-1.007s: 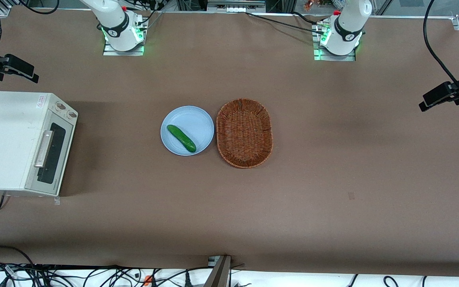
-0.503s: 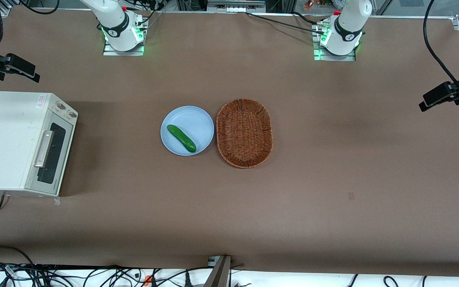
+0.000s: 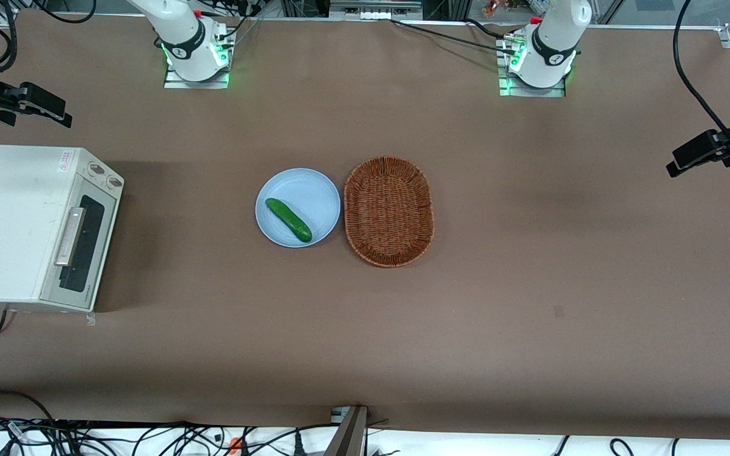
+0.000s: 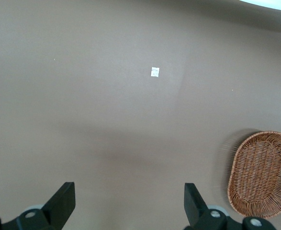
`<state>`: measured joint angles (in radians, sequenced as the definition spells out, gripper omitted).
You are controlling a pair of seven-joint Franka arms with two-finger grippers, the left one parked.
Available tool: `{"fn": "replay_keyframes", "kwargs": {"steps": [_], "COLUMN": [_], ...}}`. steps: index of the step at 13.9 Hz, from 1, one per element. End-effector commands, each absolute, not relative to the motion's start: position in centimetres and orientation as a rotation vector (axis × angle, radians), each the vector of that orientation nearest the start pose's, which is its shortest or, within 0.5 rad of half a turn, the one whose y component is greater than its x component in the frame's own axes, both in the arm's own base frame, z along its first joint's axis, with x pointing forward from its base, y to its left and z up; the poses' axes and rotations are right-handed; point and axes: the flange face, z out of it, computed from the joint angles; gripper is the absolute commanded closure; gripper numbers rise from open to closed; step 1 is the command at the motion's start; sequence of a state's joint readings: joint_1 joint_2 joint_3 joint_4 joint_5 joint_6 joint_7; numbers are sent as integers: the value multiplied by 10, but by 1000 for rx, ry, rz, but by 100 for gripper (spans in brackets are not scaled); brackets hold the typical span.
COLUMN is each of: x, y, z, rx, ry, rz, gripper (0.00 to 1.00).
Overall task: Open oven door with right arm only
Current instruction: 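Move the right gripper toward the toaster oven's door handle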
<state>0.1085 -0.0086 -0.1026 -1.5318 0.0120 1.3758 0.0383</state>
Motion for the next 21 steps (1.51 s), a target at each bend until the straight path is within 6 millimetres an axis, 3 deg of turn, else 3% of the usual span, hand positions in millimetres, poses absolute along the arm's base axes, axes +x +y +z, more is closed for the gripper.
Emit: {"fn": "replay_keyframes", "kwargs": {"steps": [1,8,12,13,15,19,21], "x": [527,527,530,533,542,562,573], "y": [6,9,24,39,55,109,121], "z": [638,637,631,625,610,561,541], "rx": [-3120,-3119,-3126,-3137,-3200,-3362,-3414], "ry": [59,54,90,99,70,4,-14], "rz": [238,245,256,265,290,354,350], "gripper": [0,0,2,2,16,77,89]}}
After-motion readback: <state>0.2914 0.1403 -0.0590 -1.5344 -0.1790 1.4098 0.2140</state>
